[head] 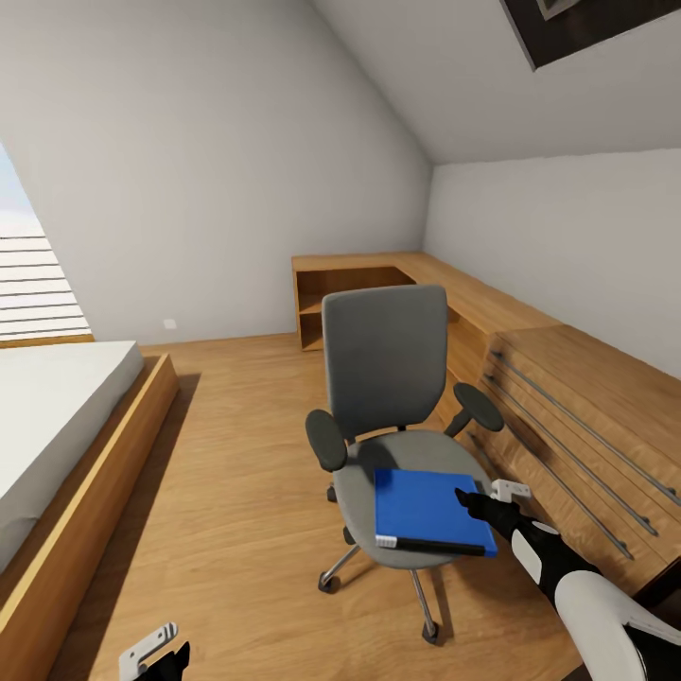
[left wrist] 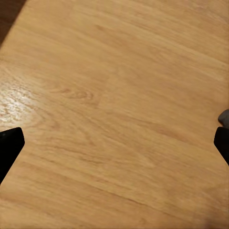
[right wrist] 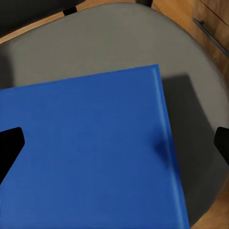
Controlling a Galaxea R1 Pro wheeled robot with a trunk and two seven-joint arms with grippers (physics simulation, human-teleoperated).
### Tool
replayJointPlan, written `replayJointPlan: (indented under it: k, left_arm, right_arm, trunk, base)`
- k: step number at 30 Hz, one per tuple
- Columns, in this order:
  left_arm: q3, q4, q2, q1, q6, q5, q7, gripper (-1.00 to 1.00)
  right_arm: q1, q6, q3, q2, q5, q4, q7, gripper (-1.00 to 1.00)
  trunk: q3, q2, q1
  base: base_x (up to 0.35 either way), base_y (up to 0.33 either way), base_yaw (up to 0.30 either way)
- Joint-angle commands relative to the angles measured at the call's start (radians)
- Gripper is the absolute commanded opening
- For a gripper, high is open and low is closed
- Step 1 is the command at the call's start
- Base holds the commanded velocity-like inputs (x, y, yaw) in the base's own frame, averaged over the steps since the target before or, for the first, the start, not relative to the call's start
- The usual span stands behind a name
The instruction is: In the bedroom, organize the workspace by keeping the computer under the desk, ensuring the monitor is on the desk, placing the keyboard on the desk next to the monitor, placing the mouse on the desk next to the keyboard, moving the folder from the swivel chair onto the desk next to the mouse, stacking the notebook on top of the folder with the pen on top of the notebook, and positioning the swivel chair next to the desk.
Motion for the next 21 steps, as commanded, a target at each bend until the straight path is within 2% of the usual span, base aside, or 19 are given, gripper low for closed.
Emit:
replayJointPlan:
  k: [1,21]
  left_arm:
    - [-0.002,-0.001,0.000,0.000,-0.001,0.010,0.003,1.00]
    - [-0.002,-0.001,0.002,0.000,-0.001,0.010,0.003,1.00]
  right_arm:
    - [-0.001,-0.003,-0.008,0.000,0.003,0.001,0.006,1.00]
    - [-0.001,-0.005,-0.007,0.005,0.002,-0.001,0.006,1.00]
  trunk:
    - [-0.001,0.000,0.000]
    - [-0.001,0.000,0.000]
  base:
    - [0.000,0.000,0.000]
    - [0.000,0.000,0.000]
